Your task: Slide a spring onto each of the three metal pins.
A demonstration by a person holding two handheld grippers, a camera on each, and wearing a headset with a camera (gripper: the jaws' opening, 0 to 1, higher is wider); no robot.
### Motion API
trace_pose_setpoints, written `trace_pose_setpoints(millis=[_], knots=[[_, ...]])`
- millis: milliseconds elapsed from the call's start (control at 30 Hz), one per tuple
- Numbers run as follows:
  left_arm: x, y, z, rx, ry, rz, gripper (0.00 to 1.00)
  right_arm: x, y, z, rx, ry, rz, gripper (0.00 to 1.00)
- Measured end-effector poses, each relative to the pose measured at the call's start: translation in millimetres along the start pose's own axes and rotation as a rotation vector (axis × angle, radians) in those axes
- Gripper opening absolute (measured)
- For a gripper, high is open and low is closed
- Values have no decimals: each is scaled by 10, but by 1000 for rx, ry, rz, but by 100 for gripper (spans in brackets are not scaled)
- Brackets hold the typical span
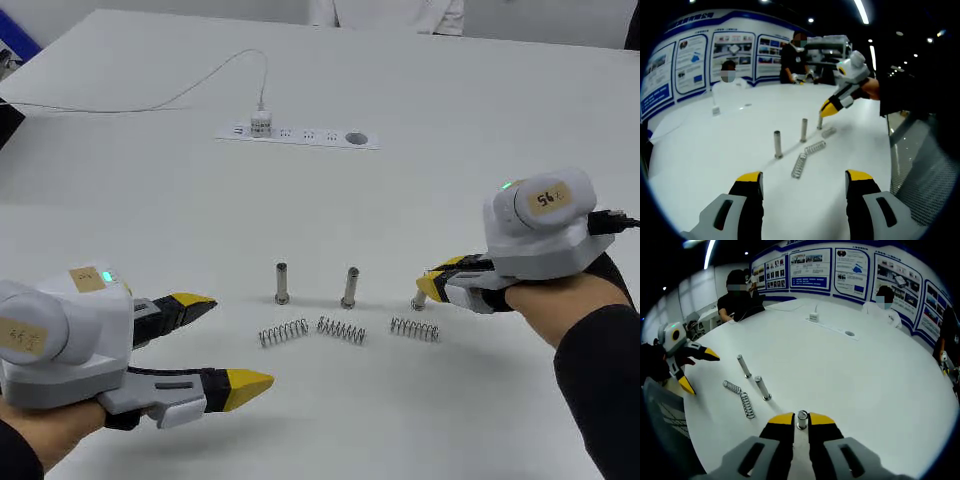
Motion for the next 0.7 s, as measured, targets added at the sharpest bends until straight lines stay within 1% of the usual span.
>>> trace_pose_setpoints(millis=[300,500,700], knots=[[-5,1,-1,3,0,0,68,-37,-11,23,-14,-5,12,17],[-9,-1,1,3,0,-2,68,-92,-52,68,-21,-5,10,17],[5,12,20,7,-4,-3,68,-139,-82,38,-45,15,7,17]])
Point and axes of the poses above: the centre of the closed fingertips' face, and the gripper's own axes: x roughly forward along the fingers, z roughly to its right, y roughly out of its top, the point moved 7 cm from there along -x, roughly backward along the fingers, and after that the axes turned 14 degrees about -y, right-handed, at the moved point
